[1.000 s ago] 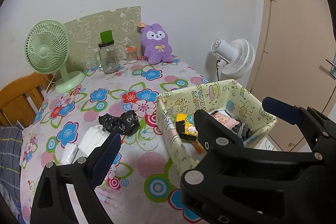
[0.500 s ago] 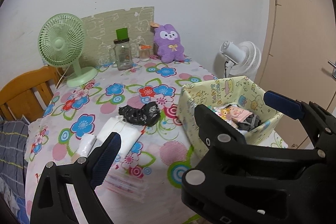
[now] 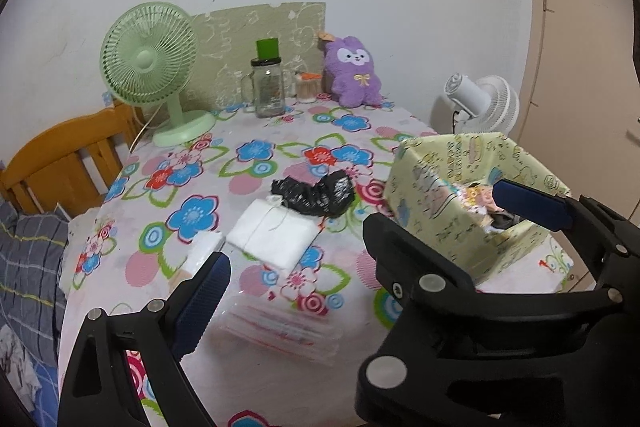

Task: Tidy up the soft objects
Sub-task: 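Move both tools back over the remaining items on the table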

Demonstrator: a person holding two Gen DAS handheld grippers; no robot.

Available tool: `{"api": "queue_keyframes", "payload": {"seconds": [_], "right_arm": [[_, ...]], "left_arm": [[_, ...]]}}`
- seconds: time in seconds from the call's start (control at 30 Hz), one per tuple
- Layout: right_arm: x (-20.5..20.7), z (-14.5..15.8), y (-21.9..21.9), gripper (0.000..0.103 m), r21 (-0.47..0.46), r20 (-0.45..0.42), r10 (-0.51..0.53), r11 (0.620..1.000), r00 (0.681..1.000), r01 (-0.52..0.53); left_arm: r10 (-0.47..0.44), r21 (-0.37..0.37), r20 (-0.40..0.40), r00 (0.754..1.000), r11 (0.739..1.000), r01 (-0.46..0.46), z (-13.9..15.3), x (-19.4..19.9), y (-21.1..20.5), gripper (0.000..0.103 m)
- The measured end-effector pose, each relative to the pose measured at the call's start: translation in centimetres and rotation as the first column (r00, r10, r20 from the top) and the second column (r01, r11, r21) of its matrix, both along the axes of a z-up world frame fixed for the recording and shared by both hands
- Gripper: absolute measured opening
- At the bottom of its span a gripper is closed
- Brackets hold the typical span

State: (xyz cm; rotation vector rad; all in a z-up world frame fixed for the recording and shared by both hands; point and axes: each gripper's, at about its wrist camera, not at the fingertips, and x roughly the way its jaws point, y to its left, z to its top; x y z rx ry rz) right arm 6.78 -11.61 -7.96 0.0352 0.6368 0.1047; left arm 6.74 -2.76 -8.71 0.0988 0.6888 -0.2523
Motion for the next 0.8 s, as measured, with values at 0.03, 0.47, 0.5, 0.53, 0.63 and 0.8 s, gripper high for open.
{"api": "queue_keyframes", "payload": {"seconds": [0.03, 0.47, 0.5, 0.53, 0.63, 0.8], "right_arm": [[0.0, -0.2, 0.3, 0.097, -0.003, -0.002, 0.005, 1.0, 1.0, -0.005], [0.2, -2.4, 3.1, 0.095, -0.016, -0.021, 0.072, 0.997, 0.997, -0.072], [0.2, -2.7, 3.2, 0.094, -0.014, -0.024, 0.077, 0.997, 0.997, -0.077], [0.2, -3.0, 3.4, 0.094, -0.012, -0.028, 0.079, 0.997, 0.997, -0.079], [0.3, -4.1, 3.9, 0.094, -0.004, -0.051, 0.087, 0.996, 0.995, -0.087], [0.6, -5.5, 4.5, 0.092, -0.011, -0.082, 0.1, 0.995, 0.992, -0.102]], "left_arm": [[0.005, 0.0, -0.005, 1.0, 1.0, -0.005, -0.2, 0.0, 0.3, 0.096], [0.058, 0.004, -0.048, 0.997, 0.998, -0.058, -2.7, 0.2, 3.2, 0.096], [0.063, 0.008, -0.051, 0.997, 0.998, -0.063, -3.0, 0.3, 3.5, 0.096], [0.069, 0.012, -0.056, 0.996, 0.998, -0.069, -3.3, 0.3, 3.7, 0.096], [0.079, 0.013, -0.076, 0.994, 0.997, -0.079, -4.4, 0.3, 4.4, 0.096], [0.094, 0.009, -0.105, 0.99, 0.996, -0.094, -5.9, 0.5, 5.2, 0.096]]}}
